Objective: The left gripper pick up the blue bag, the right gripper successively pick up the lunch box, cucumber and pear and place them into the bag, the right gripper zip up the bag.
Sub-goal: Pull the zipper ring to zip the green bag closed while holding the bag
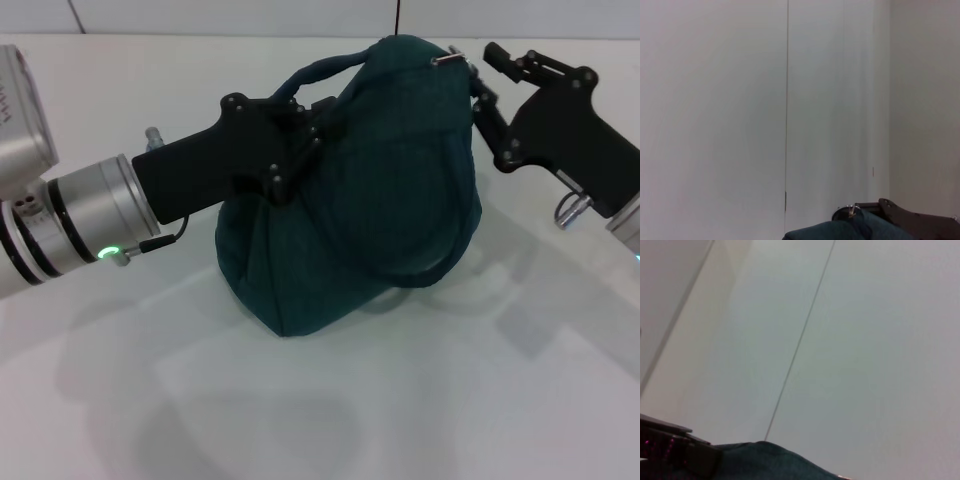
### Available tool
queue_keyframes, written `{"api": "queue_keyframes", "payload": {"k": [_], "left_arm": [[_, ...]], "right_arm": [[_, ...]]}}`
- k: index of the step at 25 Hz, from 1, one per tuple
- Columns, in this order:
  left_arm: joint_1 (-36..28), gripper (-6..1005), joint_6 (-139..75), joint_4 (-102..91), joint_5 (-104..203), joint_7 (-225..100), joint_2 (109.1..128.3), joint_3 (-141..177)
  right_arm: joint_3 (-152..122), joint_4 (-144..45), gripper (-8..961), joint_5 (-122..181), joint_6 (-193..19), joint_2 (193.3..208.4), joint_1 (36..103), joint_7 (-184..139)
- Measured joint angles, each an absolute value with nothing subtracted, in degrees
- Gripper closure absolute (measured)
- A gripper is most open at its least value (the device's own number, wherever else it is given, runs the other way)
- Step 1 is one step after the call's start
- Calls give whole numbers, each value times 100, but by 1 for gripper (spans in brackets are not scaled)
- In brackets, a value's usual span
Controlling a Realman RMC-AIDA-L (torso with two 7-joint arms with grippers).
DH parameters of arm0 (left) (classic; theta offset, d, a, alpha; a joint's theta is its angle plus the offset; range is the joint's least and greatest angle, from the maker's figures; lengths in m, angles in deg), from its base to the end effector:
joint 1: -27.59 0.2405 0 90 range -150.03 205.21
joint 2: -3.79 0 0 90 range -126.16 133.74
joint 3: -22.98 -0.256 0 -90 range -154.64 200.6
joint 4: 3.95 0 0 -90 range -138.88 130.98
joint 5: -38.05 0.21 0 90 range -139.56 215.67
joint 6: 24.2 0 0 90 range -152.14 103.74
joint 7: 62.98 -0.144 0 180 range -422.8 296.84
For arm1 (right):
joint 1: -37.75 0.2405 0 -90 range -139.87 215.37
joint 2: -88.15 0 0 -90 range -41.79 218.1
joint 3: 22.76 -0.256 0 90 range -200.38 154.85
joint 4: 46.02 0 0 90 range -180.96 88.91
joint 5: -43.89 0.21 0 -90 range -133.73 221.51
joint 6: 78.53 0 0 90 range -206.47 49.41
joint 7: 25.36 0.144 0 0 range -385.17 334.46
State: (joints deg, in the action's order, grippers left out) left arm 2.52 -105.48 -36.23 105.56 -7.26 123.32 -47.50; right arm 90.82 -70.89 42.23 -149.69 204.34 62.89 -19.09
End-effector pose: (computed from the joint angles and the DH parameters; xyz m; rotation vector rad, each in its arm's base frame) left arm -0.2169 0.3267 -0.0264 -2.4750 -0.2460 -1.1096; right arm 0.2226 0.3370 -0.0362 -2.0183 -0.1122 0.9051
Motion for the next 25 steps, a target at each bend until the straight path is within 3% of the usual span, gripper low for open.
{"api": "queue_keyframes", "payload": {"k": [7,25], "left_arm": [[237,923,-10549,-3620,10555,-726,12332,-4751],[219,922,-10550,-3577,10554,-735,12341,-4760]], "right_arm": [[9031,-7057,772,4223,-15047,20434,6288,-1912],[9067,-7058,739,4223,-14913,20434,6354,-2069]]}}
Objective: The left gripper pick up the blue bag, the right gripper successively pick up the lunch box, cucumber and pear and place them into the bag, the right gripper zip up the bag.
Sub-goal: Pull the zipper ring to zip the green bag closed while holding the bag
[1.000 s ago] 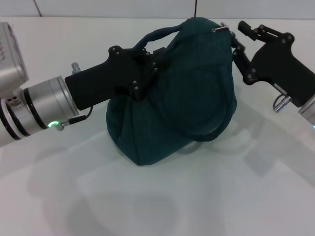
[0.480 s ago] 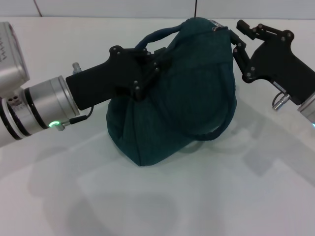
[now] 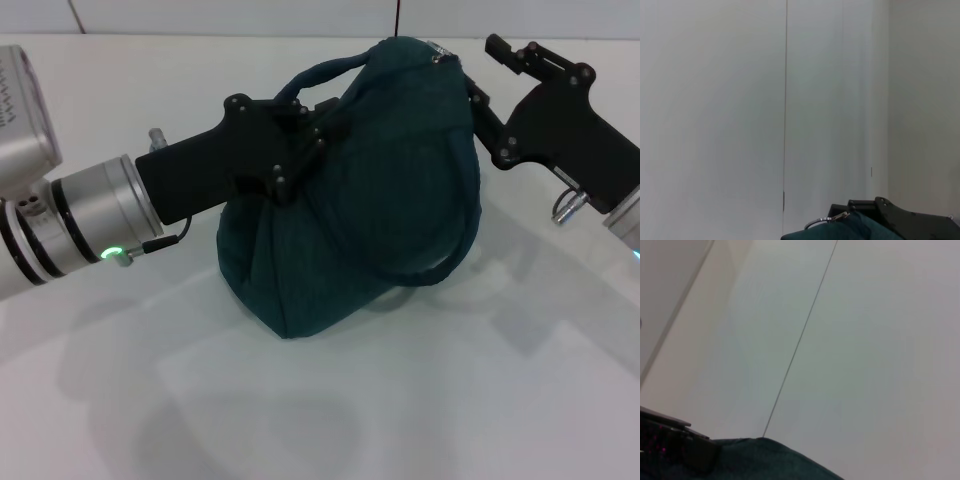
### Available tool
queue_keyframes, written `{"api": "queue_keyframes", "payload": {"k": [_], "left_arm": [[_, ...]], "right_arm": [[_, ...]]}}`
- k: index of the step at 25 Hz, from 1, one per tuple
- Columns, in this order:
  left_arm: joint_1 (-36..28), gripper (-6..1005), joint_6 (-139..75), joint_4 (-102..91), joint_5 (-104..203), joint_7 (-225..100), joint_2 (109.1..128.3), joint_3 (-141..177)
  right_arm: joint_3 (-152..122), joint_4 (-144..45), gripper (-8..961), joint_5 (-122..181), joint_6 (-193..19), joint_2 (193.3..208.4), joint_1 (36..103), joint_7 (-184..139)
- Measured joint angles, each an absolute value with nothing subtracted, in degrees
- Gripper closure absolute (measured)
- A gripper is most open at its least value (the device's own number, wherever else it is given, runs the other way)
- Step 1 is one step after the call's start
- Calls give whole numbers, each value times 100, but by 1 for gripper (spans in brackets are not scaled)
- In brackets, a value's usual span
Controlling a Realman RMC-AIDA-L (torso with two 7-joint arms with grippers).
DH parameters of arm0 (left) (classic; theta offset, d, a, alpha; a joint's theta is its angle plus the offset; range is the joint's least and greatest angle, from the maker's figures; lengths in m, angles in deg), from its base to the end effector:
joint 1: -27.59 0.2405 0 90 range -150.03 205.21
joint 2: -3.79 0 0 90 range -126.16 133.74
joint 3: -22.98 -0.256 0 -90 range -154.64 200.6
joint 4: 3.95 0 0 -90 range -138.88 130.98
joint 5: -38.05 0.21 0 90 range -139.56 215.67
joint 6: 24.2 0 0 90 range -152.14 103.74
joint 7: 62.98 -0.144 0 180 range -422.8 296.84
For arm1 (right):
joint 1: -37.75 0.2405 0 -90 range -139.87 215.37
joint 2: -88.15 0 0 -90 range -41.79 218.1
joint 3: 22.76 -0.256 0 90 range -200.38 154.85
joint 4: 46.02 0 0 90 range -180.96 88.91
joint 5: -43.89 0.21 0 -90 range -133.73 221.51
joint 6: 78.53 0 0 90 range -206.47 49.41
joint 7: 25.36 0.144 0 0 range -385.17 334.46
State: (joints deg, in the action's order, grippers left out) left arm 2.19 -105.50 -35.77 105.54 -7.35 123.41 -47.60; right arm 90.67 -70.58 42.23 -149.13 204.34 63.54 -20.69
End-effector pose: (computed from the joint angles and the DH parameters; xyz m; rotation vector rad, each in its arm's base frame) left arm -0.2159 0.3268 -0.0283 -2.4795 -0.2483 -1.1126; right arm 0.2214 0.3403 -0.0366 -2.0156 -0.1416 0.8791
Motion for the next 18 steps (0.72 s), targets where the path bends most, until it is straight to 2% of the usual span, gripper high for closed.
{"api": "queue_keyframes", "payload": {"k": [2,7,12,18], "left_arm": [[211,922,-10550,-3576,10554,-735,12341,-4760],[199,922,-10550,-3568,10555,-735,12341,-4759],[200,922,-10550,-3552,10555,-735,12341,-4759],[210,922,-10550,-3513,10554,-771,12341,-4760]], "right_arm": [[9078,-7075,728,4221,-14872,20434,6381,-2069],[9126,-7121,494,4170,-14763,20433,6517,-2064],[9199,-7132,474,4168,-14599,20434,6604,-2018],[9290,-7134,498,4186,-14624,20434,6546,-2022]]}}
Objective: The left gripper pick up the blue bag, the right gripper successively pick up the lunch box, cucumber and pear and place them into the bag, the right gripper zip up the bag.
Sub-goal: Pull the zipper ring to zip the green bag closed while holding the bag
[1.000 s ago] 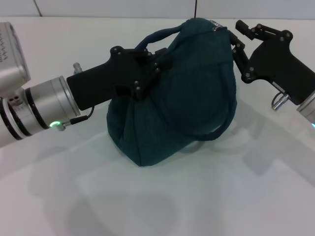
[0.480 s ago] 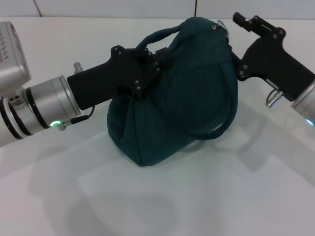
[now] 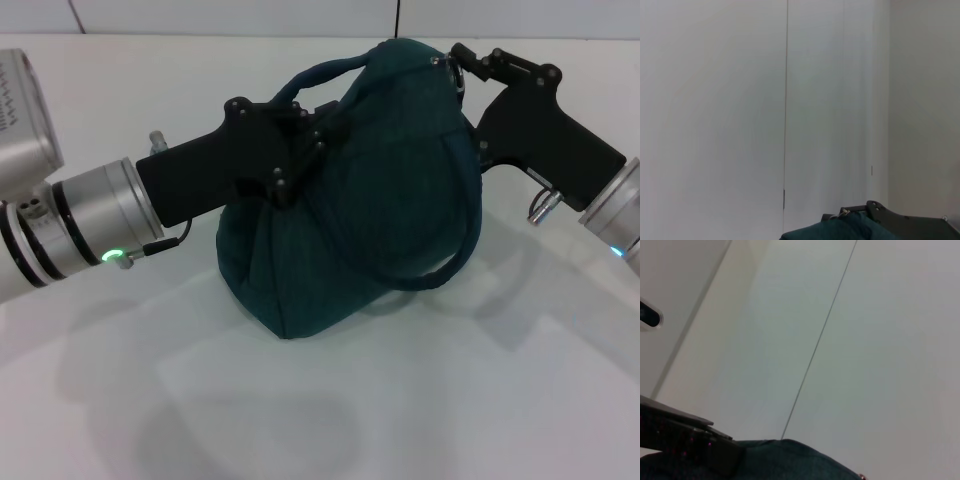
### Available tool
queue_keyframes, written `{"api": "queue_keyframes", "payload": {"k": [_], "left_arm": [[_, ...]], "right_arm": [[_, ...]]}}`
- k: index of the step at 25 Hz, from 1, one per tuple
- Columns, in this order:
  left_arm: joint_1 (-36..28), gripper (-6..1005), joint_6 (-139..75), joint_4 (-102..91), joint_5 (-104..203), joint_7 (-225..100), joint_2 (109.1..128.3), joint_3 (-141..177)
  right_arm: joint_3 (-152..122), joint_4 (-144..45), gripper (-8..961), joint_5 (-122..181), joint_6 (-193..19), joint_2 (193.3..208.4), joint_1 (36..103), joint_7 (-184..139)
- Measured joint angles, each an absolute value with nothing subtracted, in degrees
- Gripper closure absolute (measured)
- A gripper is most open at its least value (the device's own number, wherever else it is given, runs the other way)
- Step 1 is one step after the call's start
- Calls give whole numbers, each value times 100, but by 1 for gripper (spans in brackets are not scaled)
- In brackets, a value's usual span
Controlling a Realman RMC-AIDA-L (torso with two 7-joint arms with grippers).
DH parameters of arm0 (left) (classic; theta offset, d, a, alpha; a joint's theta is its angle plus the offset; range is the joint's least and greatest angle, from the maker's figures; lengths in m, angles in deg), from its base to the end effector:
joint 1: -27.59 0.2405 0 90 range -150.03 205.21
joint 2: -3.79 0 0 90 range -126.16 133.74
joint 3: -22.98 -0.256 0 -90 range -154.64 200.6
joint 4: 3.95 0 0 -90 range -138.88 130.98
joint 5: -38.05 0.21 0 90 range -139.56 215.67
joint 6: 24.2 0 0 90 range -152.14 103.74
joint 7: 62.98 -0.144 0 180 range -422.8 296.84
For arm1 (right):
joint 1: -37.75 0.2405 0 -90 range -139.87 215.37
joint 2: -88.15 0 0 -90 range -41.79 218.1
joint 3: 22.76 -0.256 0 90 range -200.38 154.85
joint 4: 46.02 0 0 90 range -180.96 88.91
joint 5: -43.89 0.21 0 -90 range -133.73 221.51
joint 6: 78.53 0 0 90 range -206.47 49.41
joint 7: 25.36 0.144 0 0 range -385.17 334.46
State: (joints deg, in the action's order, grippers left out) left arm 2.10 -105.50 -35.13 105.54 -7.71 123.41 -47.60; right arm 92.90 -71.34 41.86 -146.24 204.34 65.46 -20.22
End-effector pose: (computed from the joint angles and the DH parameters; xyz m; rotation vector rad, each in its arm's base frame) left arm -0.2173 0.3261 -0.0297 -2.4806 -0.2538 -1.1093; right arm 0.2100 0.3458 -0.0475 -2.0754 -0.1650 0.8666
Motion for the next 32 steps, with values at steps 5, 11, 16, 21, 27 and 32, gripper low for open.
{"api": "queue_keyframes", "payload": {"k": [5,11,16,21,27,32], "left_arm": [[198,923,-10550,-3491,10552,-840,12341,-4753],[201,923,-10550,-3486,10549,-858,12349,-4751],[212,923,-10550,-3486,10541,-864,12350,-4751],[214,923,-10550,-3489,10537,-866,12350,-4751],[244,923,-10550,-3489,10470,-867,12343,-4750],[253,923,-10550,-3489,10467,-922,12335,-4751]], "right_arm": [[9278,-7134,612,4196,-14643,20434,6539,-2021],[9281,-7134,716,4200,-14738,20434,6521,-2025],[9263,-7134,731,4209,-14805,20434,6471,-2041],[9258,-7133,800,4213,-14805,20434,6471,-2048],[9232,-7045,895,4283,-14806,20434,6473,-2057],[9063,-6903,893,4292,-14840,20434,6415,-2065]]}}
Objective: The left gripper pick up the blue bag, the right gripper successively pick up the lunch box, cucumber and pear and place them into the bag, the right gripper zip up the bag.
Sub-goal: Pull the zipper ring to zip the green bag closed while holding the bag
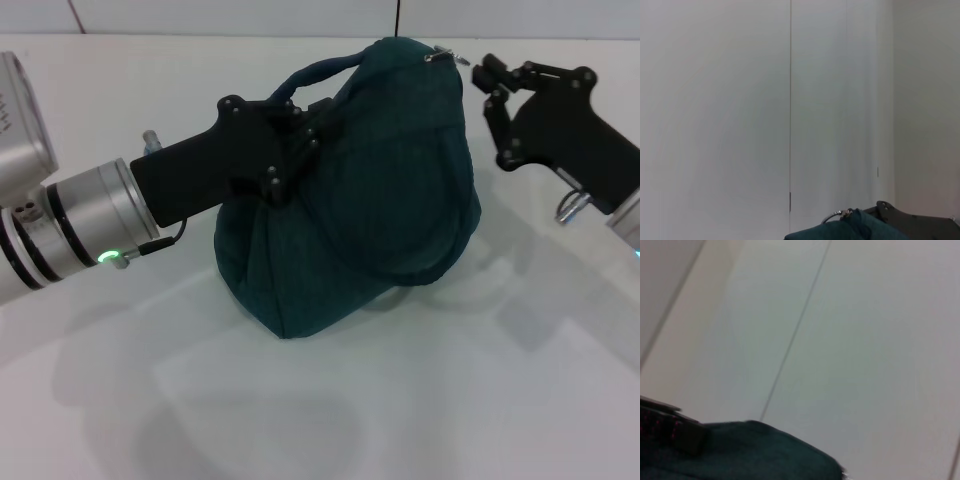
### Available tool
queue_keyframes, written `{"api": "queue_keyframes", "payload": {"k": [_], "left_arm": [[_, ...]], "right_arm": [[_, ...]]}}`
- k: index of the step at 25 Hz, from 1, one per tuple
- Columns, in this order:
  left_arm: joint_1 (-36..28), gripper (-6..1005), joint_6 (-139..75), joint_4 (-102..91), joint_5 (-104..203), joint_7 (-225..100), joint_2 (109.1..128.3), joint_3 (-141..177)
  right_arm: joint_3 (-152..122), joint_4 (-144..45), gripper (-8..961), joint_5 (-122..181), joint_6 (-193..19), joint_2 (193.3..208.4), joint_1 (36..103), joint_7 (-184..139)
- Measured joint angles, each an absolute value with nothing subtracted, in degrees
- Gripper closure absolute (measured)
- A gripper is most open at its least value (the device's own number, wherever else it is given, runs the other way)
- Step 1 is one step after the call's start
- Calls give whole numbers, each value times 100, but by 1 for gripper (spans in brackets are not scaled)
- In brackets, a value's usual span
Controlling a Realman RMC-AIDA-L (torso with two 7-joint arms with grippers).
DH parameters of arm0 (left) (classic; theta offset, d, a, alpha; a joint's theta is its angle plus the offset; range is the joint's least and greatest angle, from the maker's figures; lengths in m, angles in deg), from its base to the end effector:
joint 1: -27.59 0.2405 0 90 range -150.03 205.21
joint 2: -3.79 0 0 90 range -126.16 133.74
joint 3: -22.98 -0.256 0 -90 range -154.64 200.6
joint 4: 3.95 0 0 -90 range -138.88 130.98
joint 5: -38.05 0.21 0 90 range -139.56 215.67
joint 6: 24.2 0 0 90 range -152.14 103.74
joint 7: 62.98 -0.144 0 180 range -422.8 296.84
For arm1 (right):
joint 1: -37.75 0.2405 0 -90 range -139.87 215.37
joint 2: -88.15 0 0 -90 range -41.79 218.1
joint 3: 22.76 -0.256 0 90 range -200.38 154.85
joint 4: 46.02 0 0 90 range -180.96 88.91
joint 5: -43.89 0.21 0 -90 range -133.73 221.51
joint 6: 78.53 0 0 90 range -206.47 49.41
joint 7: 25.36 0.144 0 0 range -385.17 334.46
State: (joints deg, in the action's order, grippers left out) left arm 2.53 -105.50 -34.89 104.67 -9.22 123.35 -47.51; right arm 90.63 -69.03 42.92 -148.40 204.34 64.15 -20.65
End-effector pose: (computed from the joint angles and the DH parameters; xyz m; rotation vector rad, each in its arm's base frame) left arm -0.2201 0.3255 -0.0280 -2.4582 -0.2387 -1.1062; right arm 0.2272 0.3433 -0.0370 -2.0196 -0.1186 0.8482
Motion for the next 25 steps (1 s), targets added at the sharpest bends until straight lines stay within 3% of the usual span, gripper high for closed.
{"api": "queue_keyframes", "payload": {"k": [11,16,22,25], "left_arm": [[200,924,-10550,-3449,10467,-946,12341,-4750],[200,924,-10549,-3438,10467,-946,12341,-4751],[202,924,-10540,-3419,10466,-952,12341,-4751],[202,924,-10522,-3418,10467,-954,12341,-4751]], "right_arm": [[8959,-6773,907,4267,-14833,20430,6404,-2073],[9093,-6842,852,4271,-14866,20433,6379,-2089],[9088,-6899,673,4289,-15203,20434,6279,-2503],[9131,-6932,632,4295,-15355,20434,6233,-2707]]}}
